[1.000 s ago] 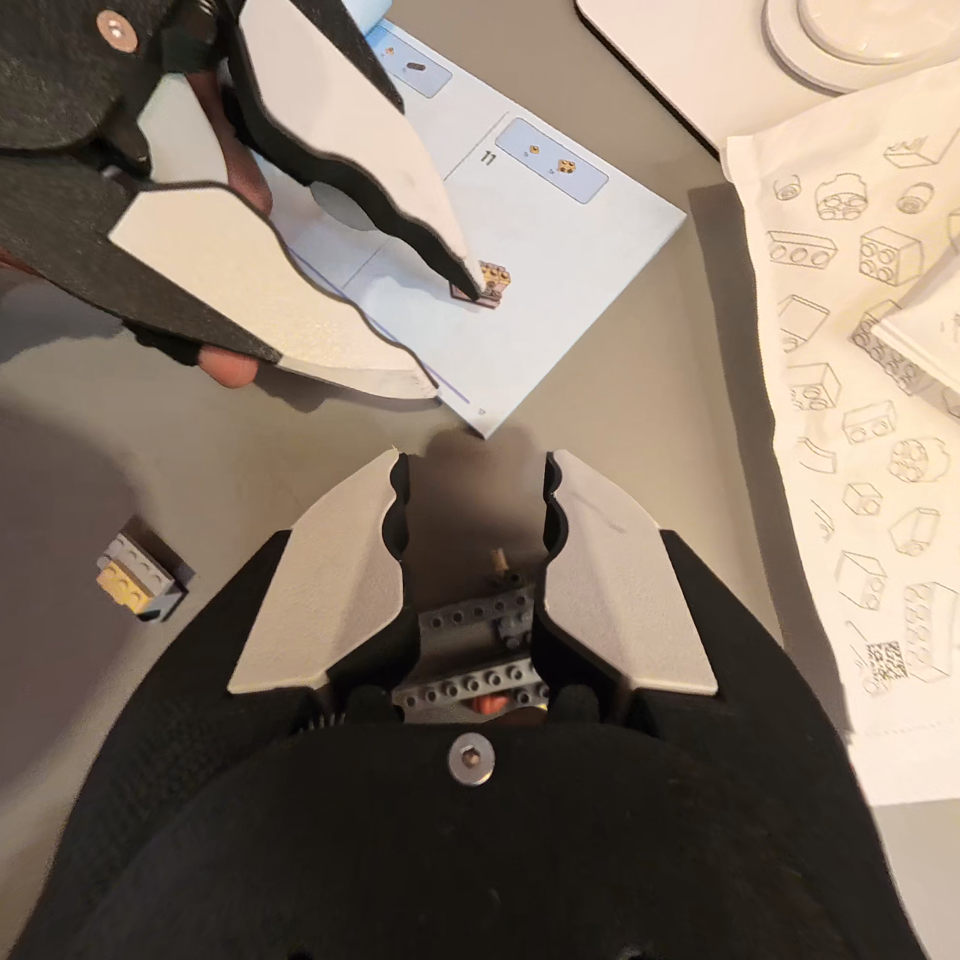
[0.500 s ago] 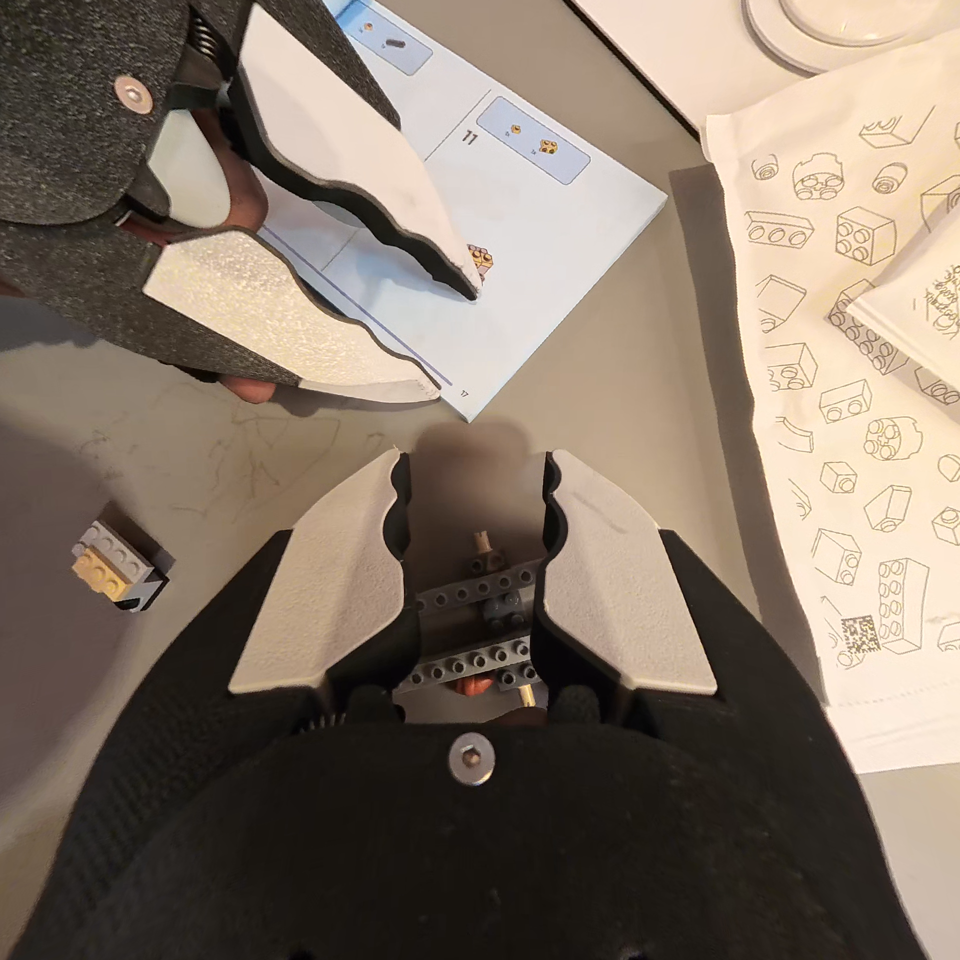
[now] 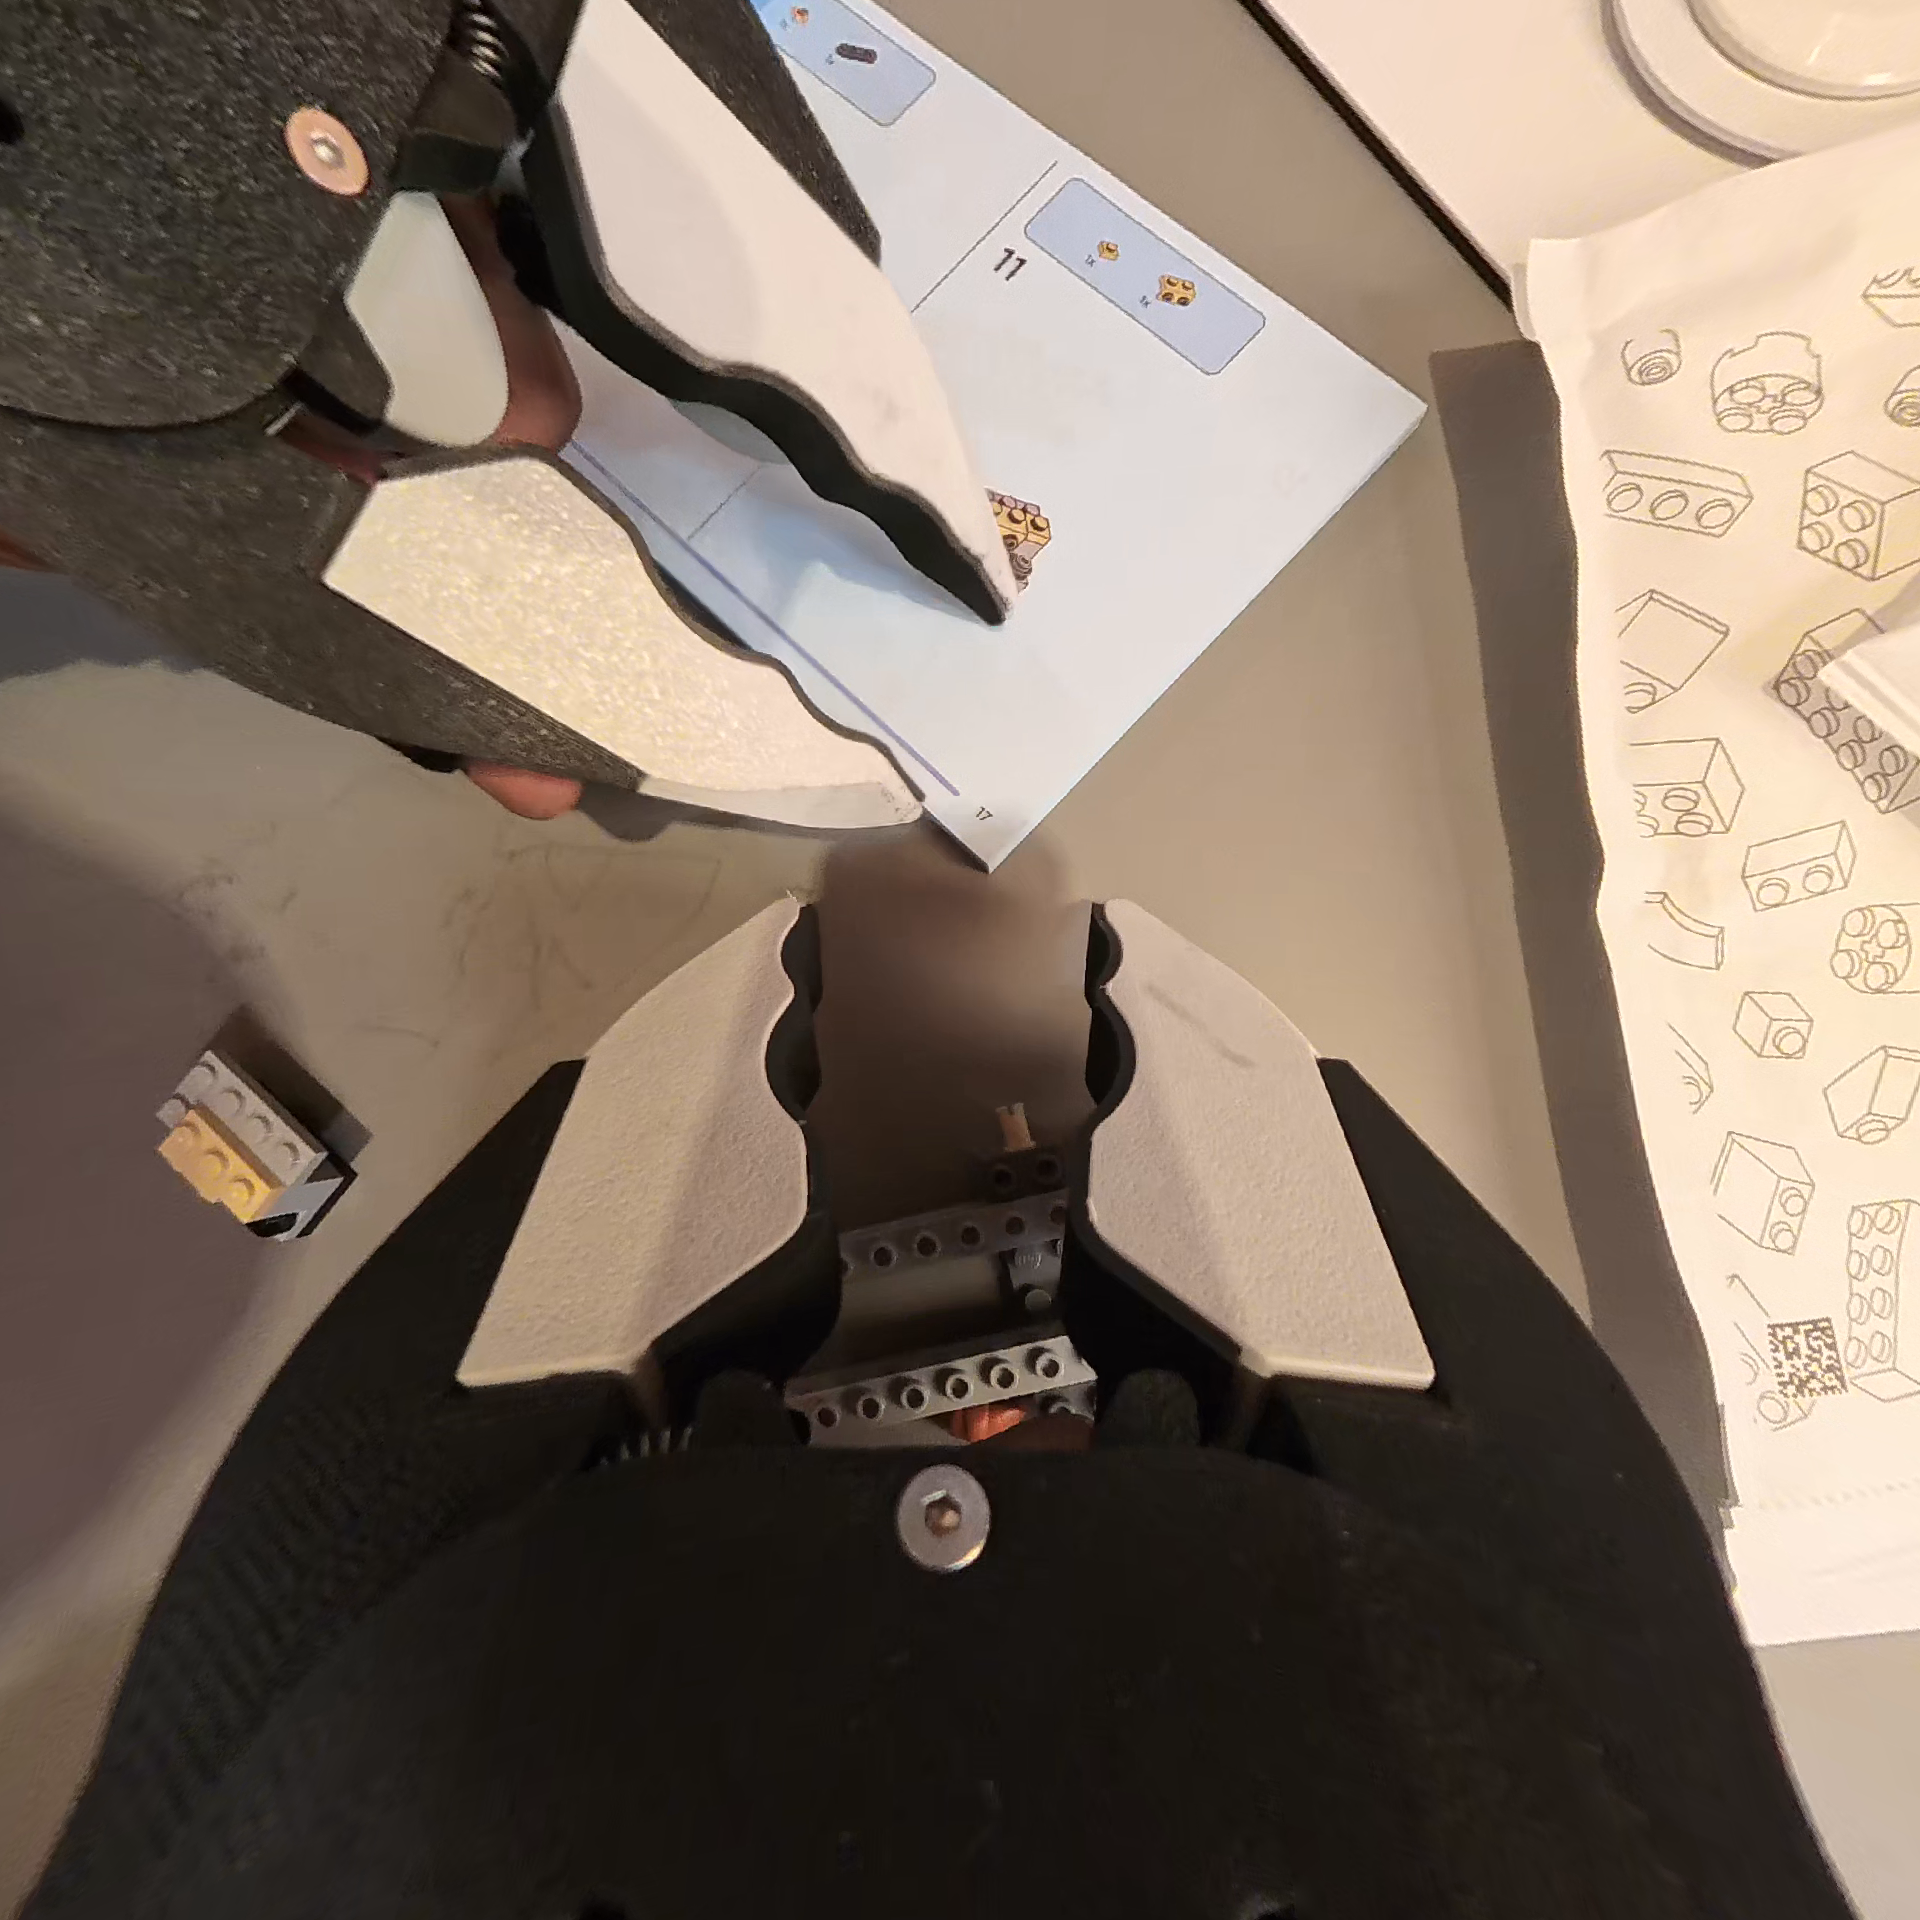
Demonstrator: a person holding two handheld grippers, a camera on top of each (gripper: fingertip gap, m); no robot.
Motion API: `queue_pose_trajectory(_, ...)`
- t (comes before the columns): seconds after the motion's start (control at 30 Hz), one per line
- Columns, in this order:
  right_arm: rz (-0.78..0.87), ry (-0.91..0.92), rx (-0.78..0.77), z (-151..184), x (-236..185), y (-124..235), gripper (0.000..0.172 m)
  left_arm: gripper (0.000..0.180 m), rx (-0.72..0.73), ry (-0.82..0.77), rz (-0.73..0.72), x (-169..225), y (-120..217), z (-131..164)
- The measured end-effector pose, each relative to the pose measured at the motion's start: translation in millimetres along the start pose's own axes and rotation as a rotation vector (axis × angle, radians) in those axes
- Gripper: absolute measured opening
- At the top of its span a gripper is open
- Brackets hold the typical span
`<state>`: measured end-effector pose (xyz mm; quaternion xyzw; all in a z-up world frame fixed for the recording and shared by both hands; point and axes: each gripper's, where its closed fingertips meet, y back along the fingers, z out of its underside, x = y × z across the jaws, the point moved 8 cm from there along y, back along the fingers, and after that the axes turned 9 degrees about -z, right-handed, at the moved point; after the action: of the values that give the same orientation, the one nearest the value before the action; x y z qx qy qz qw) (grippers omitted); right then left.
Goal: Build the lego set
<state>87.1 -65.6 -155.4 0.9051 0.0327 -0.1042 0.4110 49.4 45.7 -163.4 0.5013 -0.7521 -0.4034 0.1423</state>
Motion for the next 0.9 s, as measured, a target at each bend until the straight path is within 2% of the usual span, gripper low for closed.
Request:
queue_pose_trajectory(0.53, -0.003, 0.01, -0.006, -6, -5, -9, 0.049, 0.037, -0.006, 0.024, -0.016, -6, 3, 1)
queue_pose_trajectory(0.67, 0.067, 0.044, -0.002, -11, -5, -12, 0.053, 0.037, 0.015, 0.059, -0.004, -8, 9, -2)
queue_pose_trajectory(0.9, 0.113, 0.025, 0.046, -9, 6, 4, 0.055, 0.044, 0.041, 0.094, -0.028, -16, 15, -7)
